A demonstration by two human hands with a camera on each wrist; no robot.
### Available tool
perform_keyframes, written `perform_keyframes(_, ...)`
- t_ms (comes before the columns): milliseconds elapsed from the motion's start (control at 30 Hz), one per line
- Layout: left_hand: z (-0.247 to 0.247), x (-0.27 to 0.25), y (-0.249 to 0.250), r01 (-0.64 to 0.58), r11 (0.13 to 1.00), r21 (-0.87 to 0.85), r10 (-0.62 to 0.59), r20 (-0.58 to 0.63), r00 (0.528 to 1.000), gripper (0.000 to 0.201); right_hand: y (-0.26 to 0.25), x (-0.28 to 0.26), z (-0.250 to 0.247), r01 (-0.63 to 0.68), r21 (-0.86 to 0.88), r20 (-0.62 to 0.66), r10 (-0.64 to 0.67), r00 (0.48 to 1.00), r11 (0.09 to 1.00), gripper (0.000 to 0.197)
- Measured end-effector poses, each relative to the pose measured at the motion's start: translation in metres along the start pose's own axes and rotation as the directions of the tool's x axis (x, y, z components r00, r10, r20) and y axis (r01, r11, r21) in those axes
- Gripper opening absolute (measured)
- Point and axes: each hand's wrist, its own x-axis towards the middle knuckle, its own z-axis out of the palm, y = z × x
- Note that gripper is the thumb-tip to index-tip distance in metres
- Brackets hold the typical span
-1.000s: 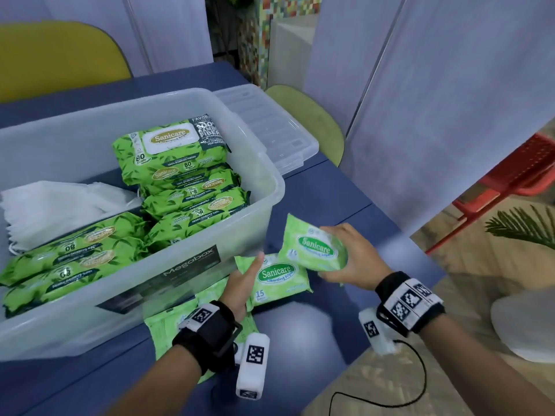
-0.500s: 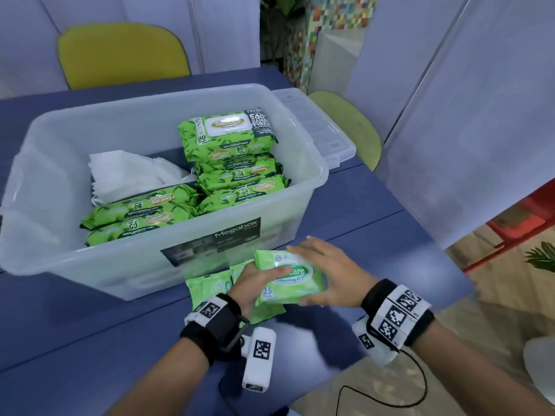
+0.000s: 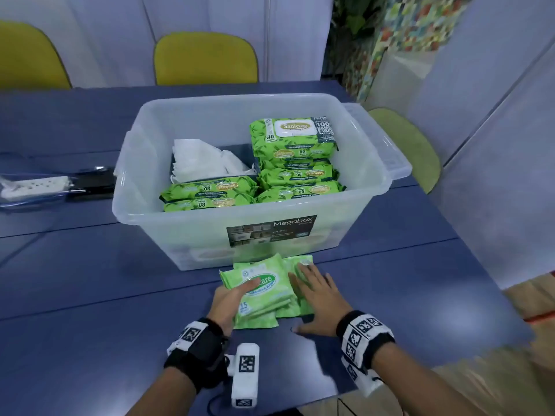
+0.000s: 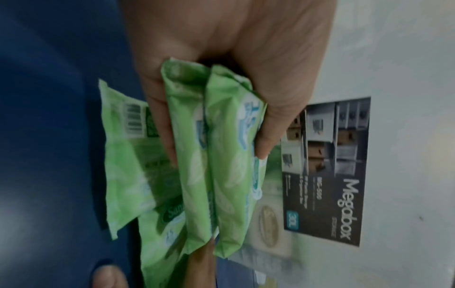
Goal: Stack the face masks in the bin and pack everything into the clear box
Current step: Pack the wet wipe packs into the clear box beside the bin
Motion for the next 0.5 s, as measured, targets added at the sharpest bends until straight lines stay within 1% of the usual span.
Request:
perform_keyframes(33,-0.006,0.002,-0.002,0.001,1.000,-0.022,-0.001,-0.012,1.000,0.038,-0.004,0.002,0.004,0.041,-0.028,-0.004,-0.041,0.999,0.999,0.109)
perform_keyframes(67,-0.009,-0.001,-0.001,0.008,0.999,-0.041,-0.008,-0.009,1.000,0.035,-0.008,0.001,0.005,0.059,-0.057,-0.053,-0.062,0.997,0.997,0.100)
perform_keyframes(100,-0.012,0.000,-0.002,0.007,0.998,-0.057,-0.007,-0.014,1.000,0.032,-0.011,0.002,0.005,0.036,-0.082,-0.114,-0.045,0.992,0.996,0.094)
perform_keyframes(133,-0.015,-0.001,-0.001,0.010,0.998,-0.063,-0.010,-0.012,1.000,0.031,-0.014,0.003,0.006,-0.011,-0.064,-0.076,0.007,0.997,0.998,0.092)
perform_keyframes(167,-0.017,-0.001,-0.001,0.012,0.997,-0.071,-0.013,-0.014,1.000,0.032,-0.014,0.005,0.012,-0.015,-0.091,-0.052,0.011,0.999,0.996,0.093)
perform_keyframes(200,-0.018,-0.002,0.000,0.012,0.997,-0.076,-0.012,-0.006,1.000,0.033,-0.016,0.006,0.019,-0.019,-0.130,-0.045,0.013,0.999,0.991,0.100)
perform_keyframes(233,-0.019,-0.001,-0.001,0.008,0.996,-0.088,-0.009,-0.005,1.000,0.033,-0.019,0.006,0.024,-0.028,-0.174,-0.031,0.023,0.999,0.984,0.114)
perform_keyframes(267,-0.020,-0.002,-0.001,0.010,0.996,-0.089,-0.010,0.000,1.000,0.031,-0.021,0.005,0.023,-0.022,-0.180,-0.031,0.017,0.999,0.983,0.124)
perform_keyframes(300,-0.020,-0.001,-0.001,0.011,0.995,-0.097,-0.012,-0.004,1.000,0.030,-0.024,0.003,0.019,-0.026,-0.168,-0.050,0.018,0.999,0.985,0.124)
perform_keyframes(367,-0.020,-0.001,-0.002,0.012,0.995,-0.101,-0.013,-0.006,1.000,0.030,-0.027,-0.004,0.012,-0.044,-0.152,-0.104,0.029,0.994,0.987,0.111)
perform_keyframes(433,-0.019,-0.001,-0.004,0.010,0.995,-0.103,-0.012,-0.016,1.000,0.032,-0.024,-0.013,-0.001,-0.019,-0.103,-0.118,0.006,0.993,0.994,0.093)
perform_keyframes(467,-0.019,0.000,-0.004,0.008,0.994,-0.109,-0.010,-0.017,1.000,0.032,-0.019,-0.018,-0.008,0.040,-0.047,-0.197,-0.049,0.979,0.998,0.079)
perform_keyframes(500,-0.018,0.000,-0.005,0.009,0.993,-0.116,-0.011,-0.023,1.000,0.031,-0.011,-0.022,-0.011,0.034,0.056,-0.264,-0.018,0.964,0.998,0.062)
